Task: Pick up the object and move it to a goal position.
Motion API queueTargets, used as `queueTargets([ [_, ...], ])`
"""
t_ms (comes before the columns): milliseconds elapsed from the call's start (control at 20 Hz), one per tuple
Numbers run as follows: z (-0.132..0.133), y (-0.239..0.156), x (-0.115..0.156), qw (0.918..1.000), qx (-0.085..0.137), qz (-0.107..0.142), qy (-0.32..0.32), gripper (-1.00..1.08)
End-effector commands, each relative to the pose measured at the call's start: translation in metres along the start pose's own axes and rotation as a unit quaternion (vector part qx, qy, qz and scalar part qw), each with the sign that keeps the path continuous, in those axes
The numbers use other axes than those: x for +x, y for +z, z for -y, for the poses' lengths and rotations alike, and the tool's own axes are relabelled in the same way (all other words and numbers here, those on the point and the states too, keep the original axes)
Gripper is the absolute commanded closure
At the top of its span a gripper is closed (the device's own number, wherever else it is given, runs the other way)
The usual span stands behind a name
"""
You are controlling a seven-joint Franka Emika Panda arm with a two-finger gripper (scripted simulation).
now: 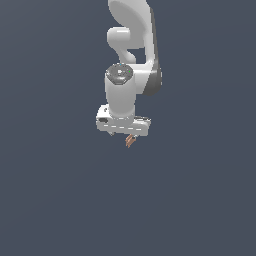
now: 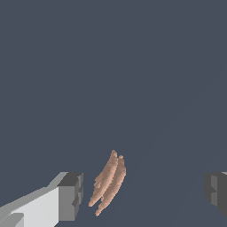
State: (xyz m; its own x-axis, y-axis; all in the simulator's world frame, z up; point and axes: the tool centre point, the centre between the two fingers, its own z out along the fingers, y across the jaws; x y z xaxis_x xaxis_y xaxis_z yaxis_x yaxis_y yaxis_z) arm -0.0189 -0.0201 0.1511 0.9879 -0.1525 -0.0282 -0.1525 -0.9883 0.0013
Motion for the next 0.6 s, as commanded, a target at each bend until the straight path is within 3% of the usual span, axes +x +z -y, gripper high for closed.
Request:
queueTargets([
  [0,0.003,0.006,-0.005,0.9997,0.0,-0.001,0.023,-0.92],
  [550,0.017,0.038,-0.035,0.988,0.003,-0.008,0.155,-0.92],
])
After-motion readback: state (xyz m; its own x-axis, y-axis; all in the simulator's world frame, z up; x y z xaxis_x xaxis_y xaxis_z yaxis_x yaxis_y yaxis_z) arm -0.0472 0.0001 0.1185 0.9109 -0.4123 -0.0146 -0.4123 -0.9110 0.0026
